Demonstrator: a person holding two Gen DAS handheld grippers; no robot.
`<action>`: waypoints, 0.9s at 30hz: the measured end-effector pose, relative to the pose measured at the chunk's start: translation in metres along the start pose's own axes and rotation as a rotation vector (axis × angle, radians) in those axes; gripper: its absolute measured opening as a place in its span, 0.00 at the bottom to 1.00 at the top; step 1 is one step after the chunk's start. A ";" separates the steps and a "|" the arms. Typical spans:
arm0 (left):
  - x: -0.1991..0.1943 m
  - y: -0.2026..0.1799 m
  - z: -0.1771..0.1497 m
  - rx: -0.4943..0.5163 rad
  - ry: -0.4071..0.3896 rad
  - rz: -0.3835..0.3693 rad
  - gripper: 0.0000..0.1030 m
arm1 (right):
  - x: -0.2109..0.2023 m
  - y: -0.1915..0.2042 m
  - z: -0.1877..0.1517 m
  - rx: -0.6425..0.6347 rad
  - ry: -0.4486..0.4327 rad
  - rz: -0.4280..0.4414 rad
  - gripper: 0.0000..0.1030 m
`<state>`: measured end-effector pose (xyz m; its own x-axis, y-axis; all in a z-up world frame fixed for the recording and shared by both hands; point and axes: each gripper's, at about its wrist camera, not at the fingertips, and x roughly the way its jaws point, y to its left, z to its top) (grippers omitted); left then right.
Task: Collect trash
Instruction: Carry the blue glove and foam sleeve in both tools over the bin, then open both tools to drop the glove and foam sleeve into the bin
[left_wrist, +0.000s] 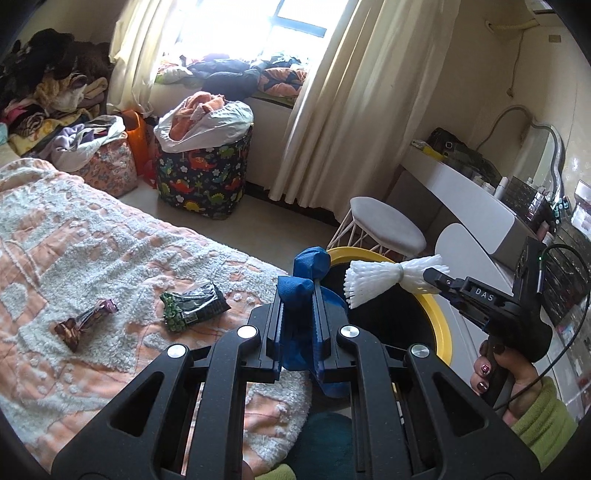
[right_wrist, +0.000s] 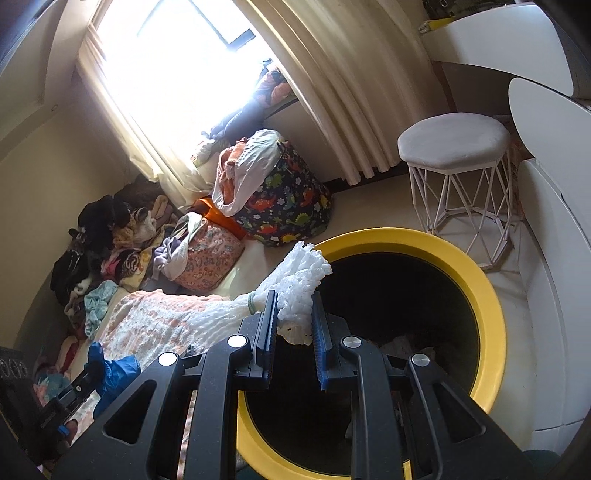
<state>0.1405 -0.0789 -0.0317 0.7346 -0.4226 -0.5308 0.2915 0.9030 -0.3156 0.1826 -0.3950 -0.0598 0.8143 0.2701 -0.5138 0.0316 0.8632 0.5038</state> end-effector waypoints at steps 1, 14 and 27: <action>0.002 -0.003 -0.001 0.007 0.004 -0.004 0.07 | -0.001 -0.002 0.000 0.004 -0.003 -0.007 0.16; 0.027 -0.043 -0.013 0.080 0.058 -0.058 0.07 | -0.006 -0.034 0.004 0.060 -0.036 -0.072 0.17; 0.067 -0.077 -0.021 0.149 0.127 -0.101 0.14 | -0.011 -0.053 0.006 0.121 -0.063 -0.085 0.48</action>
<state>0.1543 -0.1781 -0.0594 0.6164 -0.5094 -0.6004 0.4539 0.8530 -0.2578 0.1751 -0.4462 -0.0764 0.8405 0.1671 -0.5154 0.1687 0.8232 0.5420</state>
